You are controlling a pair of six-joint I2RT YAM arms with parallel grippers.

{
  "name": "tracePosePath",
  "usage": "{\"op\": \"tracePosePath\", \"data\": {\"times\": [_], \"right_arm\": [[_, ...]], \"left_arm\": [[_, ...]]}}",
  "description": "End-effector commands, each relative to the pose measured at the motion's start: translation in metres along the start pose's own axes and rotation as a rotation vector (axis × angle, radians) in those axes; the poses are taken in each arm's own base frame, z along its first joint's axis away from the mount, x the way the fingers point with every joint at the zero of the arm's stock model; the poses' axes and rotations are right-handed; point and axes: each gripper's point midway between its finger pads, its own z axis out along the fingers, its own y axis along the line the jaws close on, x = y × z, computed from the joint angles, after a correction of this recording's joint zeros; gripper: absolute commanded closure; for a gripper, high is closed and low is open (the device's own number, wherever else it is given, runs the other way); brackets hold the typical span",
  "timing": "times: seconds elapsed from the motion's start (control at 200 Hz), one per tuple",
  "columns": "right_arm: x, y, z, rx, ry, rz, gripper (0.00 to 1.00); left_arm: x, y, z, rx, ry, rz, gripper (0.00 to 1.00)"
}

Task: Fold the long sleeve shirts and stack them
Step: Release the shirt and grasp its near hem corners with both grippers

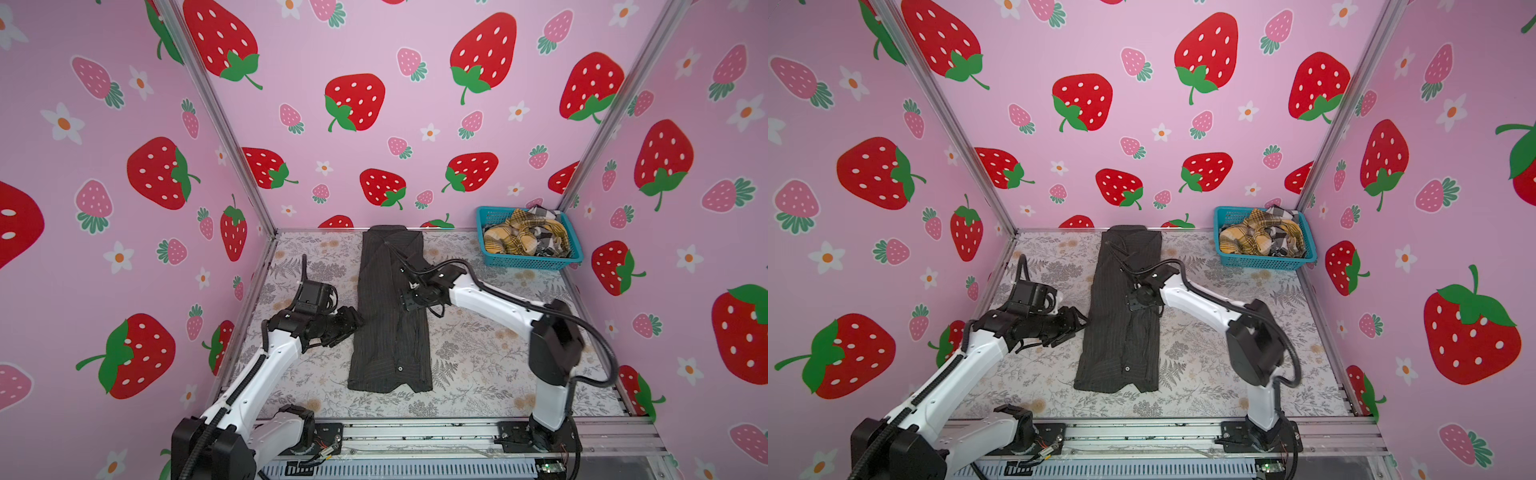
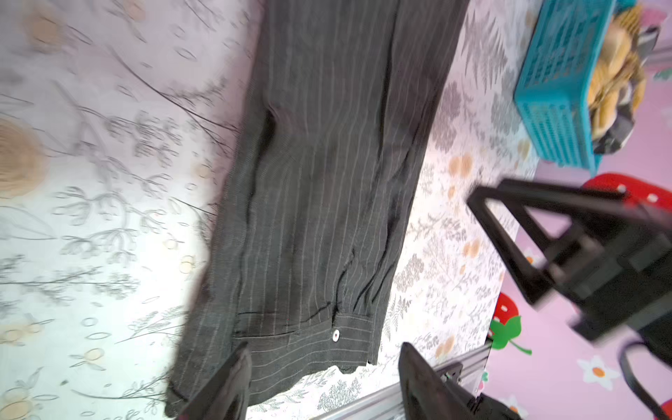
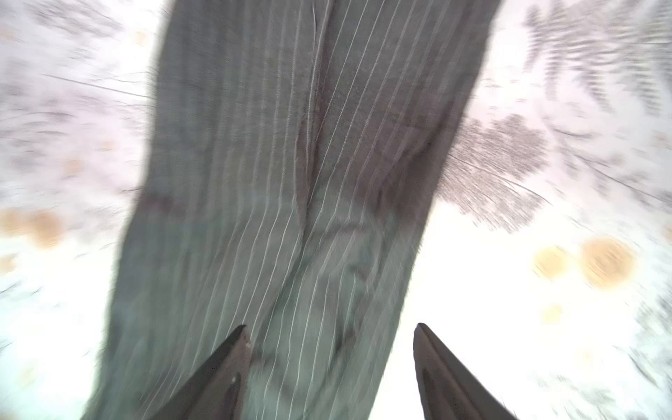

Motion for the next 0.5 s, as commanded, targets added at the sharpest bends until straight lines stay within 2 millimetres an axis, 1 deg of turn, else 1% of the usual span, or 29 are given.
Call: {"op": "tracePosePath", "data": {"times": [0.0, 0.04, 0.055, 0.08, 0.15, 0.25, 0.275, 0.32, 0.405, 0.49], "right_arm": [[0.063, -0.009, -0.010, -0.090, 0.096, 0.079, 0.26], [0.084, -0.011, -0.011, -0.128, 0.120, 0.114, 0.26], [0.096, -0.013, -0.009, -0.136, 0.139, 0.129, 0.27], [0.110, -0.016, -0.007, -0.150, 0.161, 0.153, 0.28], [0.142, -0.017, -0.005, -0.201, 0.198, 0.207, 0.29], [0.172, -0.015, -0.001, -0.277, 0.239, 0.272, 0.29], [0.172, -0.010, -0.001, -0.313, 0.227, 0.288, 0.29], [0.177, -0.007, 0.001, -0.348, 0.234, 0.306, 0.29], [0.182, 0.001, 0.004, -0.403, 0.251, 0.334, 0.29], [0.189, 0.005, 0.010, -0.431, 0.281, 0.362, 0.30]], "left_arm": [[0.036, 0.042, 0.012, -0.043, 0.157, -0.148, 0.35], [0.038, 0.039, 0.014, -0.019, 0.170, -0.157, 0.35], [0.039, 0.039, 0.016, -0.019, 0.175, -0.169, 0.35], [0.040, 0.042, 0.018, -0.025, 0.182, -0.190, 0.36], [0.044, 0.053, 0.024, -0.056, 0.183, -0.228, 0.38], [0.057, 0.068, 0.036, -0.070, 0.201, -0.292, 0.43], [0.060, 0.072, 0.037, -0.078, 0.205, -0.303, 0.44], [0.063, 0.077, 0.040, -0.096, 0.206, -0.318, 0.46], [0.062, 0.087, 0.040, -0.145, 0.170, -0.329, 0.45], [0.067, 0.097, 0.045, -0.170, 0.162, -0.355, 0.45]]}}
